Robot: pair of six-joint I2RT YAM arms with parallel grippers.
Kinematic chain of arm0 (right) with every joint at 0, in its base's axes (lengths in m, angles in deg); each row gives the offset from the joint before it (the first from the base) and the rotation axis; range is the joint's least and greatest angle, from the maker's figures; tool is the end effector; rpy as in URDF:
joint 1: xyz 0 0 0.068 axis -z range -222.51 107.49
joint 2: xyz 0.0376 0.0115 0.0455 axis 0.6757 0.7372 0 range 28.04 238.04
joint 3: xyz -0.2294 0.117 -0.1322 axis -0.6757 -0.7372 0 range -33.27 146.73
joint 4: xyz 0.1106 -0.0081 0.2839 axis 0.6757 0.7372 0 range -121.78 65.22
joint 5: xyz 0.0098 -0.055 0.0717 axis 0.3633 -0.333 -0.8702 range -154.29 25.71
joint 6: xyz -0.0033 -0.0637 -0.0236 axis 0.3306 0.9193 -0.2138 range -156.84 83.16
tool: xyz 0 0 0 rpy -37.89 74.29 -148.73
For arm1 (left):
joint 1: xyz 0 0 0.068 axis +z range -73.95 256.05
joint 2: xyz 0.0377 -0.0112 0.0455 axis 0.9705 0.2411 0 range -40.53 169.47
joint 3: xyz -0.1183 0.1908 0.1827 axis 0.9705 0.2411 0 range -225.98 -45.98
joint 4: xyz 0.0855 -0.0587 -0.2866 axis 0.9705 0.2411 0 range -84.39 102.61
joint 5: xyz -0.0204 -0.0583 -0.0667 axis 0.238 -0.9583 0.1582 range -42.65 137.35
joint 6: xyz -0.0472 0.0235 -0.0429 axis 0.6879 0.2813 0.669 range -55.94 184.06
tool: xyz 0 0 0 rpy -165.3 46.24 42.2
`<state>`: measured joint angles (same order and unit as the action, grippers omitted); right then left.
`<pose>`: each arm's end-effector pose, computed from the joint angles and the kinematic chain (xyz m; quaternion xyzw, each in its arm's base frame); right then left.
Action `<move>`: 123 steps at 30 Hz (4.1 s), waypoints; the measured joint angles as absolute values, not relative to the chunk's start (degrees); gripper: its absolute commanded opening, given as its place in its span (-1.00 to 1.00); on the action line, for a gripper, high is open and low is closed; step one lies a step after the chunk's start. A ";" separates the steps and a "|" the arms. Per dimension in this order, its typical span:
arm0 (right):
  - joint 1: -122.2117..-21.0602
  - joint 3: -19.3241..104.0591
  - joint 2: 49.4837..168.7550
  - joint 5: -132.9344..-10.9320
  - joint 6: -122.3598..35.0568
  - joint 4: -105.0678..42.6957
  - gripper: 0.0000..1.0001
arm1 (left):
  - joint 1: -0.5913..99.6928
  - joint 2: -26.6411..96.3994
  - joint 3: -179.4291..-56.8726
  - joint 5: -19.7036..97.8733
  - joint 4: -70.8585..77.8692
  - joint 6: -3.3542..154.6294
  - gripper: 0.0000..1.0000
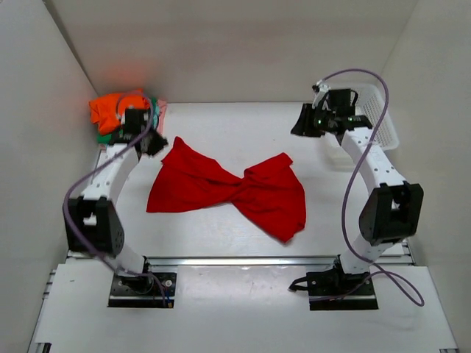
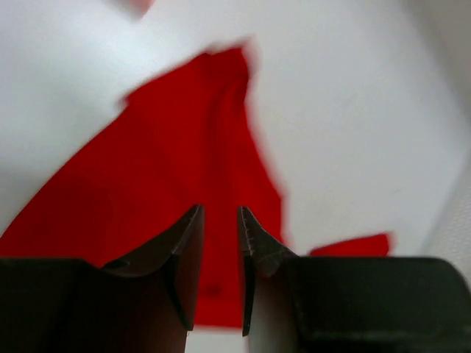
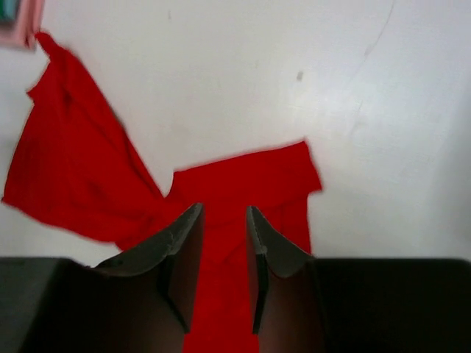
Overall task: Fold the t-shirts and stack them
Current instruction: Flatten out the tshirt
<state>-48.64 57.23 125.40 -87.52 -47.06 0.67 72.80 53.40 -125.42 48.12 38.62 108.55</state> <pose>0.4430 0.0692 0.3385 -0.0545 0.8878 0.2397 0.3891 0.4220 -0.0232 0.2845 -0.3305 0.8714 -0.1409 0.3340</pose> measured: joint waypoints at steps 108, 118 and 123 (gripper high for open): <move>-53.86 60.53 152.79 -72.48 -41.74 -6.66 -0.66 | 72.19 40.20 -84.35 52.82 32.37 109.95 -1.00; -53.25 64.49 152.52 -72.76 -40.87 -3.47 -1.00 | 72.59 41.93 -86.78 51.86 34.38 109.95 -1.00; -50.02 66.81 146.73 -72.74 -40.48 -1.96 -0.97 | 72.98 45.95 -96.29 49.41 36.83 110.65 -1.00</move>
